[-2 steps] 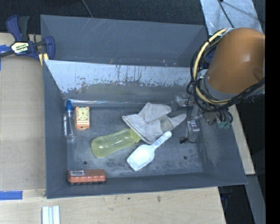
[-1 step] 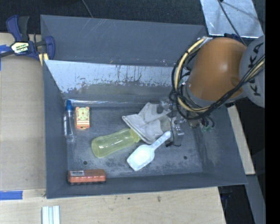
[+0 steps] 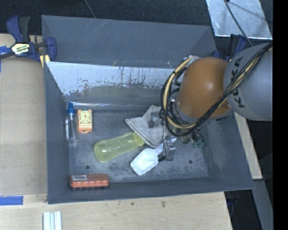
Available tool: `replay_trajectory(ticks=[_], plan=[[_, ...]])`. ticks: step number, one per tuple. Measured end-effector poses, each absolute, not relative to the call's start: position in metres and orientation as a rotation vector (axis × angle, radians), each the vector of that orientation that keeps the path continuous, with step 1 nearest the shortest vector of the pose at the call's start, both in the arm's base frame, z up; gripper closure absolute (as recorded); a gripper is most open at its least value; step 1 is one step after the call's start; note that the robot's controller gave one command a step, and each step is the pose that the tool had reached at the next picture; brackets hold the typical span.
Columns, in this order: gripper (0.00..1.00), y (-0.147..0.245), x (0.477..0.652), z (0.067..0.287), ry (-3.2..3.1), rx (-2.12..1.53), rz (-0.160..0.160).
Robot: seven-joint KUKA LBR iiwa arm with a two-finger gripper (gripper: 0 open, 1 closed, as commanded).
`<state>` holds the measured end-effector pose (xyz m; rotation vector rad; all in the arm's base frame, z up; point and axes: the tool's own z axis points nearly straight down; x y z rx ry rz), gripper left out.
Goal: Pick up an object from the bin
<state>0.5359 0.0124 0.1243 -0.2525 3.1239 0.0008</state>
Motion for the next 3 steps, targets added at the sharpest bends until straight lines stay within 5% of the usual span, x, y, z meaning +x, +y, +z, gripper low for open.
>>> replay_trajectory(ticks=[1, 2, 3], plan=[[0.00, 0.013, 0.544, 0.074, 3.124, -0.288, 0.000], [1.00, 0.011, 0.520, 0.075, 3.124, 0.035, 0.000], [1.00, 0.011, 0.520, 0.075, 3.124, 0.035, 0.000]])
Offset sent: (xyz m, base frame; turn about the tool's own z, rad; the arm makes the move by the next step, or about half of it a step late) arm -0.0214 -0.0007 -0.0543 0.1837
